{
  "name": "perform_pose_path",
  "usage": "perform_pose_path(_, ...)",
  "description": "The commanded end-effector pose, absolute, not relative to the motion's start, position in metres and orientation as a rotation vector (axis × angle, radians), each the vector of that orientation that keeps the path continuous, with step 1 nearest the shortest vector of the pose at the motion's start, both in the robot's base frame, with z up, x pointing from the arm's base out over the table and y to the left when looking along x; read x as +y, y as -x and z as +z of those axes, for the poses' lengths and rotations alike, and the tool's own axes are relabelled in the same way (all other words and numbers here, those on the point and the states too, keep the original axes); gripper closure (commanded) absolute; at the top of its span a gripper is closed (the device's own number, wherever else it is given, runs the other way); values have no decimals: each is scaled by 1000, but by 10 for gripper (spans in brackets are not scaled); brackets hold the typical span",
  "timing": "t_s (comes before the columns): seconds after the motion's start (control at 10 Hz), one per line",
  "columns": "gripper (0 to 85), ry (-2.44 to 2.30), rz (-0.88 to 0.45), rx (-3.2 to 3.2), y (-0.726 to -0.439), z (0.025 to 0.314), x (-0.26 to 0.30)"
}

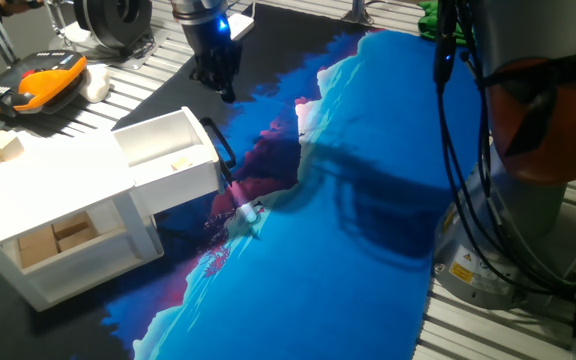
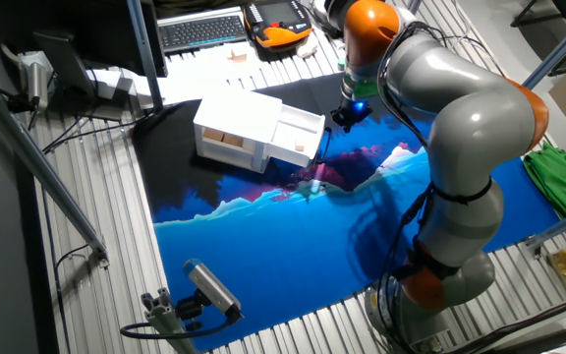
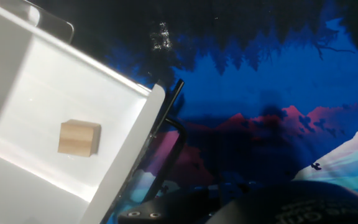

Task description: Use the gripper to push and close the drawer

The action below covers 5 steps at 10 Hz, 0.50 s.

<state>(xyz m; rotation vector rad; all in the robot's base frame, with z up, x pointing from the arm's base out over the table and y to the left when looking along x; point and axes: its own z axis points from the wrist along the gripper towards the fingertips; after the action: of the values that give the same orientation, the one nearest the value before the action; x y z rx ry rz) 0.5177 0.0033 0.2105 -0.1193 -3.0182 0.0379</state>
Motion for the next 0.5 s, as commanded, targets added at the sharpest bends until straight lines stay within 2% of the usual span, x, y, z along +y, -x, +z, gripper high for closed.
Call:
perform_pose_path(0.0,850,120,34,-3022,-517,207,4)
perform_pose_path(0.2,850,132,20,-3024,-516,204,6)
perform_pose_path(0.4,850,170,-77,-3023,-516,204,7)
